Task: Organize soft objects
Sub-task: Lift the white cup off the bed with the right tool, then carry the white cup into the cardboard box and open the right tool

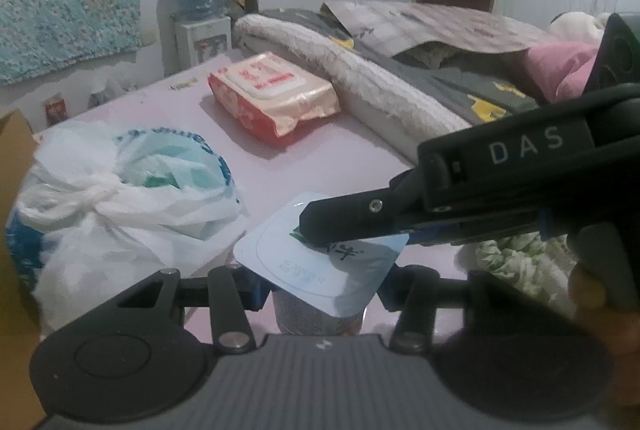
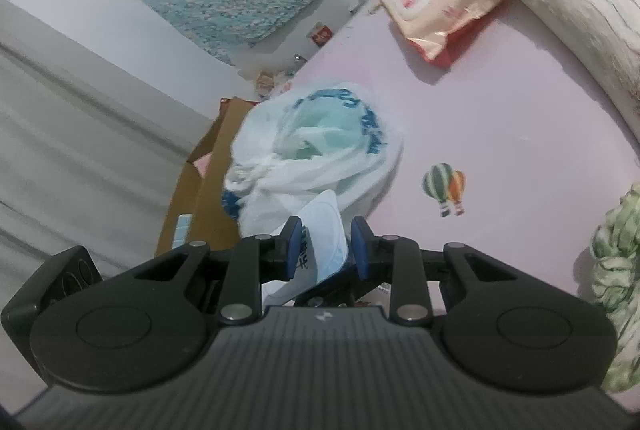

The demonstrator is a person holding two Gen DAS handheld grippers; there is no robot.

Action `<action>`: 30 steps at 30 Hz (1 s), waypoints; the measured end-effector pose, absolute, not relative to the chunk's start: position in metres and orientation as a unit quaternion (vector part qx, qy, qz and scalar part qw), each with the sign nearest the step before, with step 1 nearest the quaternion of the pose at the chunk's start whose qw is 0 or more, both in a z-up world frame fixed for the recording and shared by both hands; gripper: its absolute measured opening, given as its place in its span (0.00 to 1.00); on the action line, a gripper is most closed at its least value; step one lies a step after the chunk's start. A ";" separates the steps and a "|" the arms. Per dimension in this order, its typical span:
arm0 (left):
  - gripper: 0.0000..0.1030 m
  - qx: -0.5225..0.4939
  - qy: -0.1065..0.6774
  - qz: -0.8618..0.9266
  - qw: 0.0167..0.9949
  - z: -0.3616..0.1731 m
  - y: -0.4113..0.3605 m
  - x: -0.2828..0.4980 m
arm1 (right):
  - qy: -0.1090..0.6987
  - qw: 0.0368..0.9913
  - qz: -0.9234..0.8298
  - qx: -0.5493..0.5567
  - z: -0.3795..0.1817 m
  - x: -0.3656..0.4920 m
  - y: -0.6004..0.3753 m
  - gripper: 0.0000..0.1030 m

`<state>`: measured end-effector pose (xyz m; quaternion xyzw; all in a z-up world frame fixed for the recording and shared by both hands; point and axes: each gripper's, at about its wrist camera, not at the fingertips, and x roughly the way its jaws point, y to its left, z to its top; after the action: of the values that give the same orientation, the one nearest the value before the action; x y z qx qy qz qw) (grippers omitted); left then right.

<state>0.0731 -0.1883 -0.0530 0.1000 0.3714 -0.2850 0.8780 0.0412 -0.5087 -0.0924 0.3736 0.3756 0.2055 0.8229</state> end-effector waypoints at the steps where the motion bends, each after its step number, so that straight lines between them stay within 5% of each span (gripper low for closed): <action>1: 0.50 0.099 0.369 -0.283 0.880 -0.049 -0.186 0.071 | 0.373 0.824 0.209 0.372 -0.088 0.039 -0.507 0.25; 30: 0.49 0.018 0.294 -0.192 0.936 0.041 -0.063 0.027 | 0.348 0.836 0.327 0.273 0.025 0.033 -0.379 0.25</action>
<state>0.0265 -0.0629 0.0409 0.0181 0.2941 -0.1918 0.9362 0.0327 -0.3792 0.0246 0.2726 0.3475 0.3266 0.8356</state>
